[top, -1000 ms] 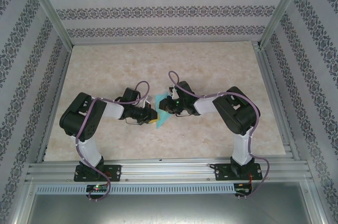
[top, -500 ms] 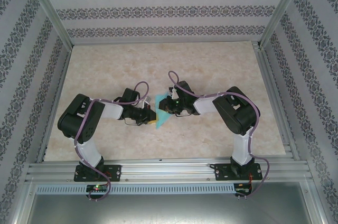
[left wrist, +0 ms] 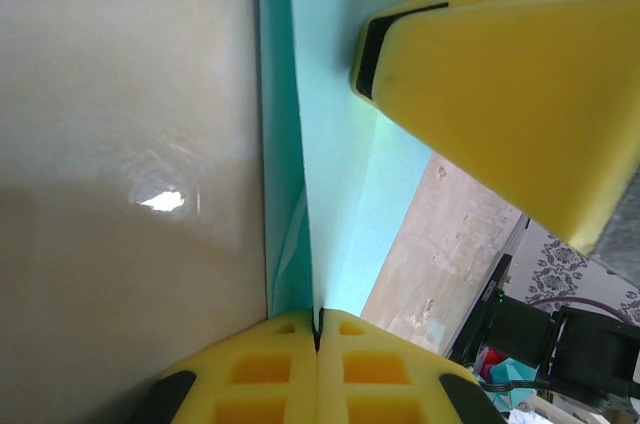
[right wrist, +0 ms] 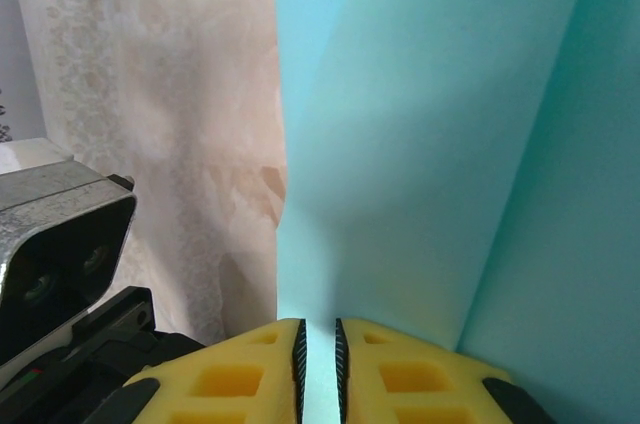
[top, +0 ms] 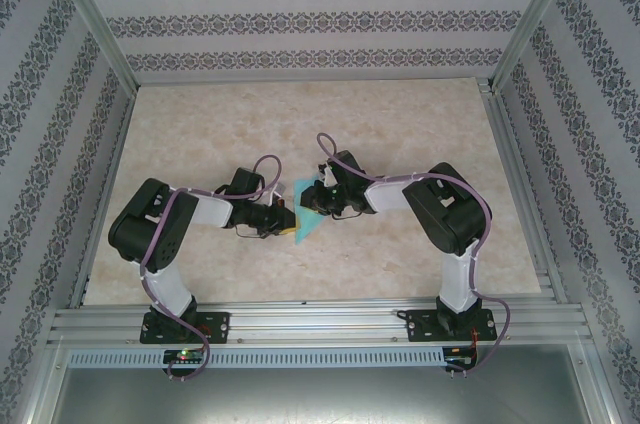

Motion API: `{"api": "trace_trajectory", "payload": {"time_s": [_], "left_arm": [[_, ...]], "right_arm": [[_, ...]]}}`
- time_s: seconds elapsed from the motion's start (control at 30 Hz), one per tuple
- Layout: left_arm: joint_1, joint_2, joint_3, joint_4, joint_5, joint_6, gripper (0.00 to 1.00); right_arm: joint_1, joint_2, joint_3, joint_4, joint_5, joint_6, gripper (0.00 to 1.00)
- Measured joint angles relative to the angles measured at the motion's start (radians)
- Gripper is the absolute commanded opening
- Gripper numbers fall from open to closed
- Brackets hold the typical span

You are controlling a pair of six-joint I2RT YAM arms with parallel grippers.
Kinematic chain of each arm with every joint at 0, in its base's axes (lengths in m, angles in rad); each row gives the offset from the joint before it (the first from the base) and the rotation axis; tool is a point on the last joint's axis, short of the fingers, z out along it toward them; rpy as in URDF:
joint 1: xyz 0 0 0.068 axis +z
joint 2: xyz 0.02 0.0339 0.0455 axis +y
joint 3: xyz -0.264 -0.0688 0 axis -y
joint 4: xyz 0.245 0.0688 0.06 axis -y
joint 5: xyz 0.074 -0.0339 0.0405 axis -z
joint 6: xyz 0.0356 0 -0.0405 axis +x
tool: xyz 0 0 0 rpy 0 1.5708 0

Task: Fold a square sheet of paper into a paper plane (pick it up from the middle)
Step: Fourth fold the wing at the center of the table.

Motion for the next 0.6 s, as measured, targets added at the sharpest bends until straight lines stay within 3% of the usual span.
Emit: {"api": "trace_trajectory", "payload": {"time_s": [0.27,0.47,0.6], "left_arm": [[0.0,-0.047,-0.005,-0.075,-0.031,0.024,0.19],[0.0,-0.048,0.005,-0.109,-0.032,0.054,0.19],[-0.002,-0.049,0.018,-0.151,-0.05,0.072,0.1]], "right_arm": [[0.006,0.005,0.024,-0.051,0.008,-0.023,0.19],[0.006,0.007,0.033,-0.065,0.008,-0.026,0.19],[0.006,0.007,0.033,-0.067,0.008,-0.026,0.19]]}}
